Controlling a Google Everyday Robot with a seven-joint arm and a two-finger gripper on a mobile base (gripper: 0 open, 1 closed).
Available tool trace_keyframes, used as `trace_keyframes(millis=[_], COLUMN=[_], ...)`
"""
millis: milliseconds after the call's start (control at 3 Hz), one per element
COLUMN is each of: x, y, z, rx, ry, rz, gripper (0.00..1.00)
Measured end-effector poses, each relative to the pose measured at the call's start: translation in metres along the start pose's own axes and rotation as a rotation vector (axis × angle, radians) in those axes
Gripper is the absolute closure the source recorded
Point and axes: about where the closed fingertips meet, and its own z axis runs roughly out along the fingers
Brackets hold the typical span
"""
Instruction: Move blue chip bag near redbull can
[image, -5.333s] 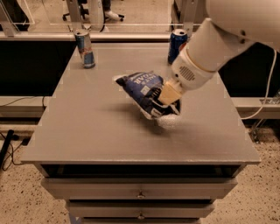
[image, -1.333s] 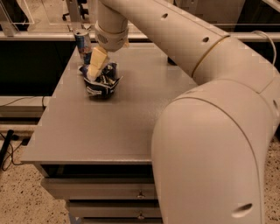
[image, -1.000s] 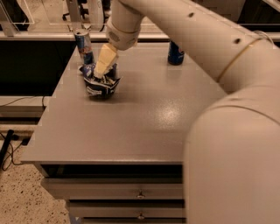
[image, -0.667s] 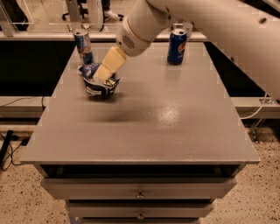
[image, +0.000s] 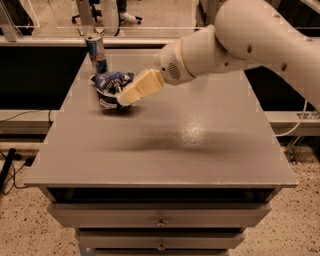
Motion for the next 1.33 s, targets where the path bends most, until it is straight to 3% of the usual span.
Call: trace_keyframes(millis=[333,667,1000,1333], x=[0.000,0.011,0.020,0.020], y=[-0.003,-0.029,-0.061,-0.067], z=[-0.031,-0.039,-0.070,-0.076], rx=[0.020,0.036,0.084,0.094], ry=[-0.063,-0.137,-0.185,-0.195], rz=[-0.001,-0.005,-0.044,-0.057], gripper=[0.00,0.00,0.00,0.00])
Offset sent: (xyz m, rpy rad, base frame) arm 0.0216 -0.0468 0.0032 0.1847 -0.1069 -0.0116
